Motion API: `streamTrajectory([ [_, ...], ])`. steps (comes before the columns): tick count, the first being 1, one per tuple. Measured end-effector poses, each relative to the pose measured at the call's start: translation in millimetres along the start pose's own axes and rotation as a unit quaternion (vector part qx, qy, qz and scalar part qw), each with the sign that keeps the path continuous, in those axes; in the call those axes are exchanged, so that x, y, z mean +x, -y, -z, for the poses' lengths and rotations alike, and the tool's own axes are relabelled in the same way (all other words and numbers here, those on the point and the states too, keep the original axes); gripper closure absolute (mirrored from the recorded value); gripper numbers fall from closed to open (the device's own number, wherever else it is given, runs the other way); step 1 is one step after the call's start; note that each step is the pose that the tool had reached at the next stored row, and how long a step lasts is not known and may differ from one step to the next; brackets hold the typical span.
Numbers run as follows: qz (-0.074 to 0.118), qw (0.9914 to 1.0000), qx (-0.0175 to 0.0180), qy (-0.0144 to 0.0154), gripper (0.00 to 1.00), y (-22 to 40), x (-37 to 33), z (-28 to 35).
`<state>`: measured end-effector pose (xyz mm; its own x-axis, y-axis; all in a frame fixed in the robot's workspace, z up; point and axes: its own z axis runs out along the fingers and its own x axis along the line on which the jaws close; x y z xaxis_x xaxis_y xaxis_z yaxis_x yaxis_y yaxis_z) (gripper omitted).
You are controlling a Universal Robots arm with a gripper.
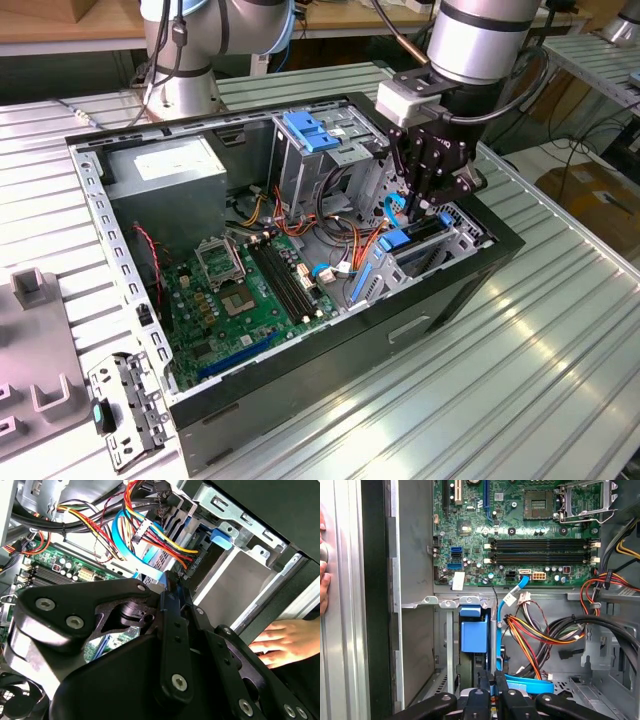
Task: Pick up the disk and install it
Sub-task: 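Insert the second disk wire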
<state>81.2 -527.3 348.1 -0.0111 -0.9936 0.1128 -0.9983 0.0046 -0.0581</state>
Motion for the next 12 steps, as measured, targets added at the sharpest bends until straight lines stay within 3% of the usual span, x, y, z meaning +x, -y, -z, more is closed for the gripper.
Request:
streamTrajectory([
  [5,0.0,1.0,0.0,0.0006,0.84,0.0,0.1,0.0],
  [6,0.0,0.99996,-0.0001,0.0092,0.84,0.0,0.6,0.0],
  [7,-0.001,0.99989,-0.0001,0.0147,0.84,0.0,0.9,-0.1],
  [12,-0.001,0.99989,-0.0001,0.0148,0.84,0.0,1.1,-0.1],
])
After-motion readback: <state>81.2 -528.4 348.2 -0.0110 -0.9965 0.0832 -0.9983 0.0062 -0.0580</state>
